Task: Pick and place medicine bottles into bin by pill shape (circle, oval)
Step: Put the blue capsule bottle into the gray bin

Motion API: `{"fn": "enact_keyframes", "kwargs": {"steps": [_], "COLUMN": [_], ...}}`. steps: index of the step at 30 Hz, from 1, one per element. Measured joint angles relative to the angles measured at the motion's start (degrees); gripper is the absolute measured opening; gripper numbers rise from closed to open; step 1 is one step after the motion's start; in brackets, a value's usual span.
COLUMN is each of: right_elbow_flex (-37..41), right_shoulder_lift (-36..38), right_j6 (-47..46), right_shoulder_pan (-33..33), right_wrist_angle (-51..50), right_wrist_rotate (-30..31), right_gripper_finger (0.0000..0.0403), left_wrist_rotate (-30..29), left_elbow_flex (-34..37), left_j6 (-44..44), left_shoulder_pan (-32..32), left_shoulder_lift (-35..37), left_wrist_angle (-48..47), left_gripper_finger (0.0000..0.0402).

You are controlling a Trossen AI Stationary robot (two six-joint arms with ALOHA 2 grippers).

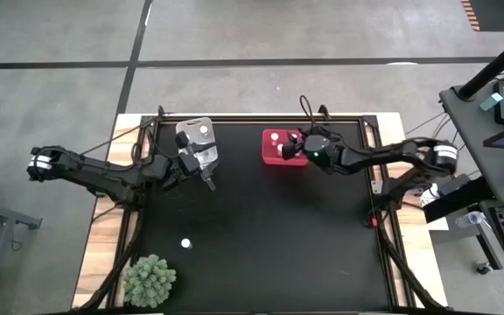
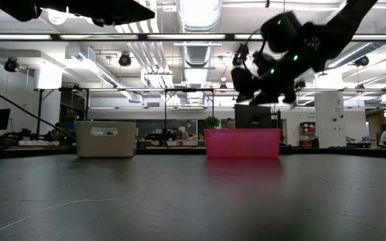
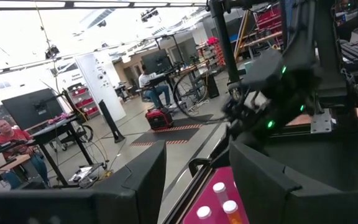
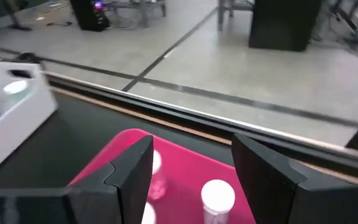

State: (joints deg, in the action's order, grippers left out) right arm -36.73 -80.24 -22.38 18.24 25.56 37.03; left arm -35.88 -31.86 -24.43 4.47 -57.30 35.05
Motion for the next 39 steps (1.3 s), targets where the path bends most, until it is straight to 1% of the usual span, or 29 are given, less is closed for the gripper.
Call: {"fn": "enact_keyframes", "kwargs": {"steps": [4, 9, 11, 16, 19, 22, 27, 31, 33, 35, 39], "right_elbow_flex": [0.51, 3.01, 4.74, 9.72, 12.52, 14.96, 19.82, 23.88, 25.59, 26.84, 27.69], "right_shoulder_lift": [6.26, 14.2, 17.45, 26.07, 30.84, 34.89, 40.41, 44.0, 45.41, 46.77, 49.22], "right_j6": [5.47, 14.78, 17.33, 22.43, 24.02, 24.97, 26.26, 27.75, 28.57, 29.8, 30.94], "right_shoulder_pan": [-3.12, -7.94, -9.8, -13.54, -14.14, -14.12, -14.11, -14.14, -14.12, -14.12, -14.12], "right_wrist_angle": [-3.12, -2.9, -2.53, -2.54, -2.54, -2.51, -1.17, 4.02, 6.96, 8.41, 9.03], "right_wrist_rotate": [-2.42, -10.68, -13.05, -14.77, -18.86, -23.32, -24.64, -28.52, -28.72, -28.77, -31.9], "right_gripper_finger": [0.021, 0.021, 0.021, 0.021, 0.021, 0.021, 0.021, 0.021, 0.021, 0.021, 0.021], "left_wrist_rotate": [0.0, 0.01, 0.03, 0.24, 0.74, 2.6, 5.8, 6.32, 6.29, 6.31, 6.29], "left_elbow_flex": [0.02, 0.02, 0.02, 0.02, 0.02, 0.02, 0.0, -0.67, -1.24, -2.37, -5.49], "left_j6": [0.04, 0.23, 1.46, 6.22, 9.46, 12.91, 18.62, 23.15, 25.08, 25.72, 26.35], "left_shoulder_pan": [-0.02, 0.04, 0.04, 0.07, 0.07, 0.11, 0.16, 0.24, 0.42, 0.85, 2.36], "left_shoulder_lift": [-0.07, -0.07, -0.07, -0.07, -0.07, -0.07, -1.07, -3.13, -4.43, -5.97, -9.24], "left_wrist_angle": [-0.02, 0.02, 0.0, -0.09, -0.07, -0.05, 0.55, 0.67, 0.39, 0.51, 0.52], "left_gripper_finger": [0.0162, 0.0162, 0.0162, 0.0162, 0.0162, 0.0162, 0.0162, 0.0162, 0.0162, 0.0162, 0.0162]}}
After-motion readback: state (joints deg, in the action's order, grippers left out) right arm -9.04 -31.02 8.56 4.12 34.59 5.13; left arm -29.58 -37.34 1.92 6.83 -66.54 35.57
